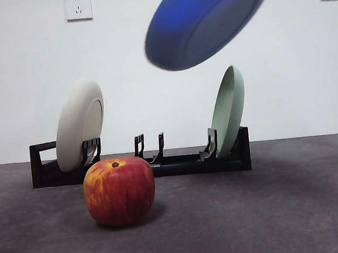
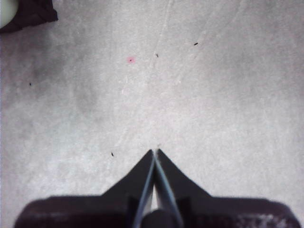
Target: Take the blue plate from the plate rack,put the plate on the table,take the apple from the table,put the apple in the plate
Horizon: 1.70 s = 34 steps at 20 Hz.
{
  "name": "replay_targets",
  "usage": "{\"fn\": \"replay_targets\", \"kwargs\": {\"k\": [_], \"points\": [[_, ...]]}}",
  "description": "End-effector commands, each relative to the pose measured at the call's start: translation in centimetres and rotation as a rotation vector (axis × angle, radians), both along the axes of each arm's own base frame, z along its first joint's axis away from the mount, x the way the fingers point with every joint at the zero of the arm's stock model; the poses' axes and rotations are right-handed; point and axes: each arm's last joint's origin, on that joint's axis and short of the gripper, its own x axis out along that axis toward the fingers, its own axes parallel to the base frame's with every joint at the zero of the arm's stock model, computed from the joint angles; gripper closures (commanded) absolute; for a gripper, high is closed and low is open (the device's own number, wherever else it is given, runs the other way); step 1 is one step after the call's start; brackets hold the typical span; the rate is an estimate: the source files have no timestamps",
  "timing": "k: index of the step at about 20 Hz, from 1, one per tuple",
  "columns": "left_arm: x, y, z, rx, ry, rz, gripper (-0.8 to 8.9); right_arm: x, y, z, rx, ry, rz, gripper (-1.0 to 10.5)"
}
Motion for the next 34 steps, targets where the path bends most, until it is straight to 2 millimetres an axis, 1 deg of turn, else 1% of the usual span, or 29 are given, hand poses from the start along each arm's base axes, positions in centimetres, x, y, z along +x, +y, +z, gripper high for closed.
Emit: {"fn": "replay_targets", "kwargs": {"k": [1,3,5,8,9,11,14,16,19,24,26,28,29,31,34], "points": [[-1.3,-1.6,-0.6,0.031,-0.054,-0.031,8.19,0.0,0.0,0.1,-0.001,-0.007,0.0,9.5],[-2.0,-2.9,-1.8,0.084,-0.095,-0.026,8.19,0.0,0.0,0.1,-0.001,-0.007,0.0,9.5],[-2.3,-4.4,-3.4,0.13,-0.084,-0.048,8.2,0.0,0.0,0.1,-0.001,-0.007,0.0,9.5],[-2.5,-6.7,-6.6,0.229,-0.083,-0.115,8.19,0.0,0.0,0.1,-0.006,-0.007,0.006,9.5],[-2.5,-7.4,-7.7,0.274,-0.093,-0.163,8.19,0.0,-0.1,0.1,-0.032,-0.008,0.004,9.5],[-2.2,-8.4,-10.1,0.361,-0.107,-0.176,8.19,0.0,-0.4,0.1,-0.135,-0.004,-0.045,9.5],[-1.3,-9.3,-12.2,0.395,-0.092,-0.165,8.2,0.0,-1.1,0.2,-0.332,-0.001,-0.181,9.5],[-0.8,-10.1,-13.5,0.392,-0.095,-0.164,8.2,-0.1,-1.4,0.3,-0.415,-0.003,-0.252,9.5],[0.4,-10.9,-15.4,0.409,-0.112,-0.139,8.2,-0.1,-1.4,0.3,-0.403,-0.007,-0.244,9.5],[2.4,-11.2,-19.8,0.498,-0.034,-0.118,8.2,-0.1,-1.4,0.4,-0.406,-0.008,-0.236,9.5],[3.0,-11.4,-21.1,0.514,-0.026,-0.108,8.2,-0.1,-1.4,0.4,-0.405,-0.008,-0.236,9.5],[3.7,-11.3,-21.9,0.518,-0.008,-0.094,8.2,-0.1,-1.4,0.4,-0.404,-0.009,-0.237,9.5],[3.9,-11.2,-21.9,0.502,0.013,-0.099,8.2,-0.1,-1.3,0.4,-0.399,-0.009,-0.235,9.5],[3.9,-11.4,-21.8,0.465,0.026,-0.094,8.2,0.0,-1.3,0.4,-0.38,-0.013,-0.228,9.5],[3.4,-11.9,-21.8,0.437,0.017,-0.096,8.2,0.1,-1.2,0.4,-0.338,-0.027,-0.24,9.5]]}}
